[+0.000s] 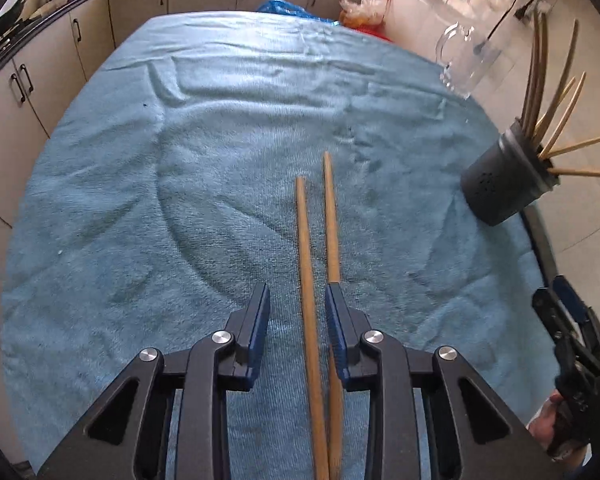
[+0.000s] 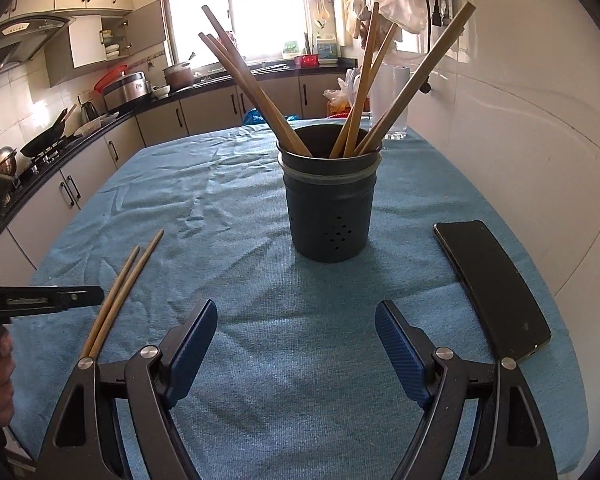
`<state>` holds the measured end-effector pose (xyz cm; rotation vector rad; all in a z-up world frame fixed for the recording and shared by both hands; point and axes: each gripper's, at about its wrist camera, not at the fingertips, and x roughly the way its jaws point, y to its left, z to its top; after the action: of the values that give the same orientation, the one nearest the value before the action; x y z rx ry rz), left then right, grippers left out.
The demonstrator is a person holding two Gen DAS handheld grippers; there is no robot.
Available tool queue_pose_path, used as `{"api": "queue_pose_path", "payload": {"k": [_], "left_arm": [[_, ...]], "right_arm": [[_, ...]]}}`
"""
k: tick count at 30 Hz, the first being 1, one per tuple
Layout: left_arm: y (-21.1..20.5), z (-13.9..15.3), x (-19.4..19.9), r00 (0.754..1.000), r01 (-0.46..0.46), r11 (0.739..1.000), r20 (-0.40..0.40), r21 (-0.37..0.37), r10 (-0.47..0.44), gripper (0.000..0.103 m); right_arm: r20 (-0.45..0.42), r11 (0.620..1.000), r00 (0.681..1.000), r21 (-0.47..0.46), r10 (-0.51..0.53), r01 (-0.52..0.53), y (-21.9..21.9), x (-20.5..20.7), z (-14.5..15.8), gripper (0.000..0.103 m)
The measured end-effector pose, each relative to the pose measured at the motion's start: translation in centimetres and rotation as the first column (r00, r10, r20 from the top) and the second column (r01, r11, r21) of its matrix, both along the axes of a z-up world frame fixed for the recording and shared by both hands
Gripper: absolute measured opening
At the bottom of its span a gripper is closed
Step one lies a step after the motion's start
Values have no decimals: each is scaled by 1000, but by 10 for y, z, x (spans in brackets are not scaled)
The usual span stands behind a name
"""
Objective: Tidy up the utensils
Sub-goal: 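Close the left gripper on one chopstick while the right gripper grasps the other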
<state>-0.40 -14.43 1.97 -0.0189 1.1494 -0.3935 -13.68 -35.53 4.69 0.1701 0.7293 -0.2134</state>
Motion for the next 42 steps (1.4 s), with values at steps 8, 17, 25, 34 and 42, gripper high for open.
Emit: {"api": "queue_pose_path", "payload": {"k": [8, 17, 25, 34, 42], "left_arm": [[-8, -6, 8, 999, -28, 993, 38, 111, 24, 8], [47, -3, 9, 986, -168, 984, 7, 54, 168, 8], [88, -2, 10, 964, -264, 964, -7, 30, 264, 8], [95, -4, 8, 969, -246, 969, -16, 12, 247, 8], [92, -4, 14, 970, -244, 970, -13, 17, 245, 8]], "right_arm": [[0, 1000, 1000, 2, -2, 2, -1, -1, 2, 85], [-32, 985, 988, 88, 149, -146, 17, 26, 16, 83], [-160, 924, 932, 263, 324, -276, 54, 103, 10, 59], [-379, 915, 859, 341, 343, -215, 87, 187, -35, 41], [-453, 941, 825, 171, 338, -292, 127, 199, -38, 31]]}}
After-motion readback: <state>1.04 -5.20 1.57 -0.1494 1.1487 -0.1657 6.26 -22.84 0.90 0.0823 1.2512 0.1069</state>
